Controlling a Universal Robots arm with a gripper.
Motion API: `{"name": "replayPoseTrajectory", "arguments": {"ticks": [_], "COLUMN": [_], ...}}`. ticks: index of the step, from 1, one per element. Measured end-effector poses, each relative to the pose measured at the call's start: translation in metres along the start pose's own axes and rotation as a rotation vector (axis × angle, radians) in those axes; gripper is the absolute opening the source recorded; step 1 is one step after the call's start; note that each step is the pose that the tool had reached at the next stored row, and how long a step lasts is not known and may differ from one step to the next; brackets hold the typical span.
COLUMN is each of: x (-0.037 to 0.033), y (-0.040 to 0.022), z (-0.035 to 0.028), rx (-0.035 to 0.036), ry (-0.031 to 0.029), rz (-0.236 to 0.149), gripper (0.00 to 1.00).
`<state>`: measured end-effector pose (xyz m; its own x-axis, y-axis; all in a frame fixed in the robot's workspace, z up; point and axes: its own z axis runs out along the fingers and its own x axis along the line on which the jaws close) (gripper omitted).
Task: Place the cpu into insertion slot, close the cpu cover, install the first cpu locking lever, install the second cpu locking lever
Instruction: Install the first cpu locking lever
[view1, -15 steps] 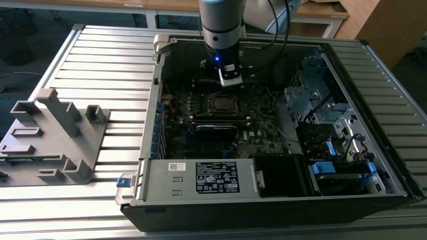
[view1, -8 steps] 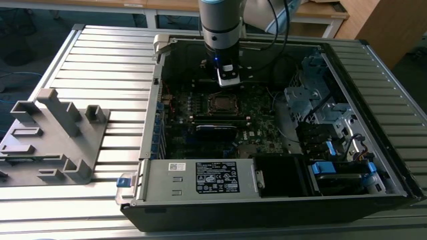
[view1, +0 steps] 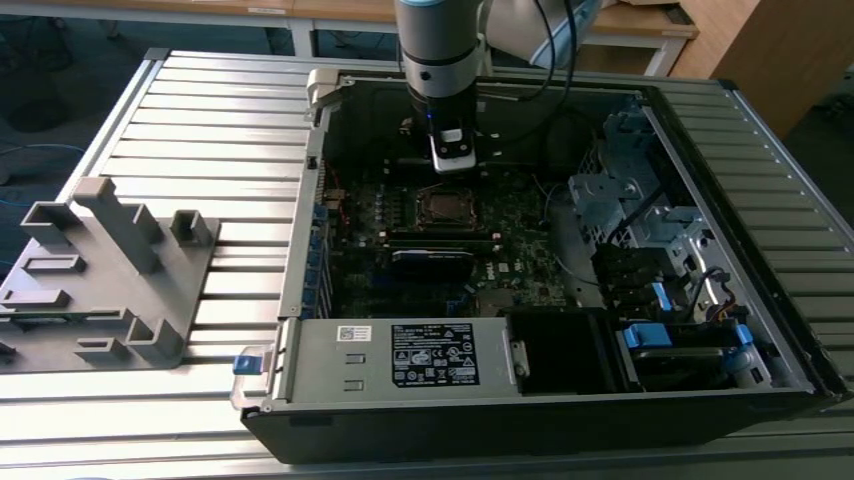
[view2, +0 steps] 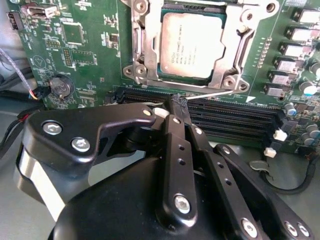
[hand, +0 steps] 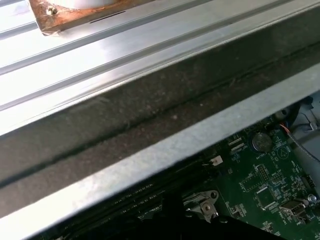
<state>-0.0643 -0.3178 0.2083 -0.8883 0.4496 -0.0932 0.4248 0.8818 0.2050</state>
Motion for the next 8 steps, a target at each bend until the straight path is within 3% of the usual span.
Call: {"name": "replayPoseTrajectory", "arguments": {"ticks": [8], "x": [0.0005], "y": [-0.0004], "z": [0.0011], "rx": [-0.0032], "ry": [-0.0018], "rz": [0.016], "gripper": [0.11]}}
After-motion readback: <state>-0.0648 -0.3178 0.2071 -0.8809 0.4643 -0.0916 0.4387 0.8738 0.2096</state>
